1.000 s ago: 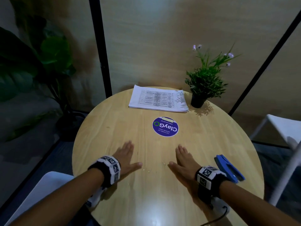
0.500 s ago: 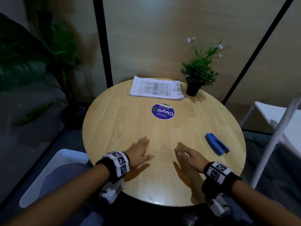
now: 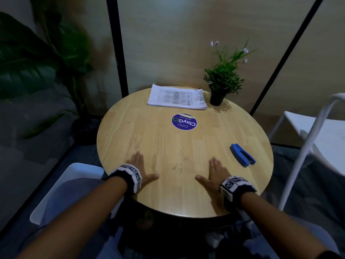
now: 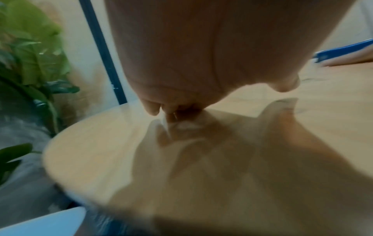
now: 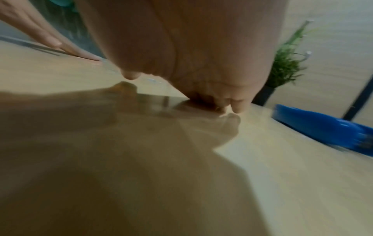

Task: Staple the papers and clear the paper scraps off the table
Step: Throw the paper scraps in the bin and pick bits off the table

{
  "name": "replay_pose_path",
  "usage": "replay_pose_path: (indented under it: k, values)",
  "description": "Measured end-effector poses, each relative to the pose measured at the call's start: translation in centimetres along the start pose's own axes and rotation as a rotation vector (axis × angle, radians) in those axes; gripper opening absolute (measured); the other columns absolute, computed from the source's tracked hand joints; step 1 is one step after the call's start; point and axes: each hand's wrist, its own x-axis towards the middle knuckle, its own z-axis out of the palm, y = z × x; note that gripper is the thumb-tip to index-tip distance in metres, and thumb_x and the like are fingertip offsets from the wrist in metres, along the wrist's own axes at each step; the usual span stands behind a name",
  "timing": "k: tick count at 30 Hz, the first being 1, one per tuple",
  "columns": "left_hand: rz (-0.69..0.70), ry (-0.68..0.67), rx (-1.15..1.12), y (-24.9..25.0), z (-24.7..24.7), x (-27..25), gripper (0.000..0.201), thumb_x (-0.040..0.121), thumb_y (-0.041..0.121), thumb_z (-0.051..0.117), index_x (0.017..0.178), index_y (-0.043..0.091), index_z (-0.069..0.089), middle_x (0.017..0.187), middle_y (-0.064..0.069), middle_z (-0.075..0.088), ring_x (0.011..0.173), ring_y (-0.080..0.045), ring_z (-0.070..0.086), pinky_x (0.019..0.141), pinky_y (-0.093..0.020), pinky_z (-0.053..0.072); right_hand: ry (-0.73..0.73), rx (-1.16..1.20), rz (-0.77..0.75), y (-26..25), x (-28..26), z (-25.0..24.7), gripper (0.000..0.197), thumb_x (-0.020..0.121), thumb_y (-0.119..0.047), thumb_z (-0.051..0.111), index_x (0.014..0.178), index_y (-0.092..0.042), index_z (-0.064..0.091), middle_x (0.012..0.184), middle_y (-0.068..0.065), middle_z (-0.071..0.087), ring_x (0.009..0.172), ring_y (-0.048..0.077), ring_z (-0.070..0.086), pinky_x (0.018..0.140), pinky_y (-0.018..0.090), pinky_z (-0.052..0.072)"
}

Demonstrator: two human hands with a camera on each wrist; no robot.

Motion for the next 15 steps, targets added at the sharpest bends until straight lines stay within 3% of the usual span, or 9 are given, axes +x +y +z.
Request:
replay_pose_path:
  k: [2, 5, 8, 10, 11, 12, 13, 14, 15]
  values:
    - [0.078, -0.005, 0.037, 1.5, 0.9, -0.1, 0.137, 0.053, 0.094, 0.028, 0.148, 0.004, -0.014, 0.156, -0.012, -0.022, 0.147, -0.025, -0.016, 0.120, -0.042, -0.002, -0.008, -0.019, -0.070, -2.1, 0.3, 0.2, 0.104, 0.082, -0.076, 0.027, 0.148, -0.007, -0.014, 0.157, 0.010, -0.018, 0.147, 0.026, -0.010, 0.119, 0.041, 0.003]
    - [0.202, -0.088, 0.124, 4.3, 1.4, -0.8, 0.133, 0.055, 0.095, 0.021, 0.148, 0.006, -0.016, 0.156, -0.010, -0.024, 0.147, -0.025, -0.016, 0.120, -0.043, -0.001, -0.066, -0.022, -0.191, -4.8, 0.1, 0.1, 0.097, 0.086, -0.069, 0.031, 0.149, -0.007, -0.011, 0.157, 0.010, -0.017, 0.147, 0.026, -0.009, 0.119, 0.042, 0.004]
    - [0.361, -0.181, 0.218, 5.6, -0.2, -1.7, 0.102, 0.084, 0.070, 0.035, 0.149, 0.007, -0.011, 0.158, -0.009, -0.017, 0.148, -0.025, -0.009, 0.120, -0.045, 0.005, -0.133, 0.003, -0.318, -5.4, -1.2, -1.6, 0.080, 0.095, -0.051, 0.036, 0.150, -0.006, -0.004, 0.159, 0.011, -0.009, 0.147, 0.026, -0.003, 0.119, 0.038, 0.008]
    - [0.353, -0.172, 0.142, 4.7, -2.4, -1.8, 0.090, 0.090, 0.058, 0.042, 0.151, 0.008, -0.002, 0.160, -0.010, -0.004, 0.148, -0.025, 0.003, 0.119, -0.043, 0.010, -0.049, 0.174, -0.322, -4.0, -1.8, -3.1, 0.064, 0.099, -0.038, 0.038, 0.150, -0.008, 0.013, 0.159, 0.010, 0.009, 0.146, 0.025, 0.016, 0.116, 0.033, 0.017]
    - [0.327, -0.131, 0.059, 4.1, -3.8, -1.8, 0.082, 0.092, 0.051, 0.045, 0.150, 0.007, 0.010, 0.159, -0.012, 0.010, 0.146, -0.025, 0.016, 0.117, -0.039, 0.017, 0.022, 0.311, -0.275, -2.7, -1.9, -3.9, 0.053, 0.099, -0.034, 0.040, 0.144, -0.009, 0.031, 0.153, 0.008, 0.029, 0.138, 0.024, 0.035, 0.110, 0.032, 0.028]
    - [0.294, -0.089, -0.024, 3.4, -5.1, -2.0, 0.068, 0.093, 0.044, 0.049, 0.146, 0.007, 0.027, 0.152, -0.014, 0.031, 0.139, -0.026, 0.034, 0.112, -0.034, 0.028, 0.074, 0.481, -0.221, -1.2, -2.1, -4.6, 0.040, 0.098, -0.031, 0.042, 0.130, -0.008, 0.051, 0.137, 0.009, 0.051, 0.119, 0.024, 0.054, 0.100, 0.032, 0.039]
    - [0.276, -0.052, -0.121, 2.8, -6.3, -2.2, 0.051, 0.094, 0.036, 0.051, 0.135, 0.006, 0.047, 0.135, -0.014, 0.053, 0.122, -0.025, 0.053, 0.101, -0.030, 0.040, 0.075, 0.662, -0.167, 0.2, -2.3, -5.0, 0.032, 0.098, -0.029, 0.043, 0.108, -0.007, 0.064, 0.113, 0.011, 0.065, 0.093, 0.023, 0.063, 0.086, 0.033, 0.047]
    - [0.270, -0.057, -0.226, 2.1, -7.1, -2.4, 0.034, 0.095, 0.028, 0.051, 0.118, 0.006, 0.062, 0.110, -0.010, 0.067, 0.098, -0.022, 0.065, 0.085, -0.026, 0.048, 0.033, 0.819, -0.099, 1.5, -2.5, -5.1, 0.035, 0.098, -0.029, 0.043, 0.087, -0.005, 0.066, 0.088, 0.012, 0.068, 0.071, 0.021, 0.063, 0.074, 0.032, 0.050]
    - [0.256, -0.113, -0.339, 1.5, -7.4, -2.6, 0.025, 0.095, 0.021, 0.050, 0.098, 0.006, 0.070, 0.087, -0.006, 0.070, 0.074, -0.016, 0.067, 0.068, -0.023, 0.050, -0.039, 0.901, -0.016, 2.5, -2.9, -5.0, 0.044, 0.099, -0.032, 0.041, 0.074, -0.004, 0.064, 0.070, 0.011, 0.066, 0.057, 0.019, 0.061, 0.064, 0.030, 0.051]
